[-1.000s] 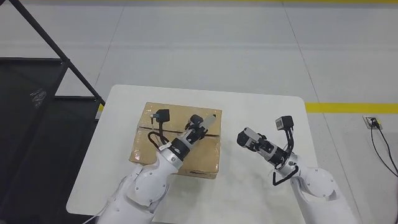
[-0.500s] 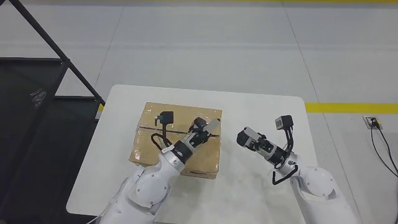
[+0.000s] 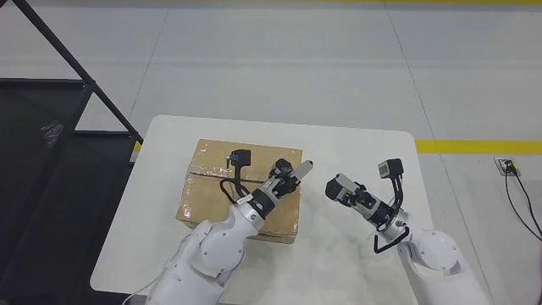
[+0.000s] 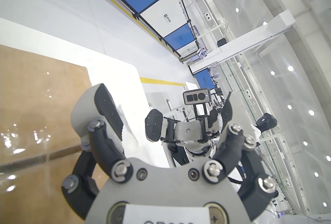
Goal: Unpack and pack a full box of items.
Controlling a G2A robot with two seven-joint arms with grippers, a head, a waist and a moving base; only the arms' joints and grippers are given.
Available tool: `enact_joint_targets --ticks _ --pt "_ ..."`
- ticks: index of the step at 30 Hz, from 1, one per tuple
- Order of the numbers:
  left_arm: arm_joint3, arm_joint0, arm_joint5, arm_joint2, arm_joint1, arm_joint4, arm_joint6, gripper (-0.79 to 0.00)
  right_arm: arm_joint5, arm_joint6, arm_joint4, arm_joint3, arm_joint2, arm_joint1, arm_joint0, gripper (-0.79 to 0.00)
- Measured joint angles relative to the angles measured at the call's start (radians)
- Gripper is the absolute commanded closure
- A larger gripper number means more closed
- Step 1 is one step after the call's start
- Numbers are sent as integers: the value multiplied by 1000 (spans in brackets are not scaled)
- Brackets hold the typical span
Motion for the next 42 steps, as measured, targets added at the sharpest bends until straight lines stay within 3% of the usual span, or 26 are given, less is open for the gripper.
enact_joint_targets --ticks 17,23,29,34,38,42 --pt "65 -46 -6 43 -35 8 18 -785 -15 3 25 15 7 11 -4 -785" --pt "25 -30 -30 14 -37 -38 1 -785 -15 3 31 11 6 13 3 -785" --pt "-153 68 -68 -169 -8 -142 -34 -785 -16 7 27 -32 -11 14 19 -785" --pt "-285 195 -86 -405 24 -237 -96 -785 45 41 27 -53 -69 10 69 -785" --pt "-314 285 -105 -582 43 -284 -133 -785 175 -46 59 -38 -126 -4 130 -785" --pt "-284 354 -127 -728 59 -397 -221 -785 186 -46 51 -40 -130 -5 134 -785"
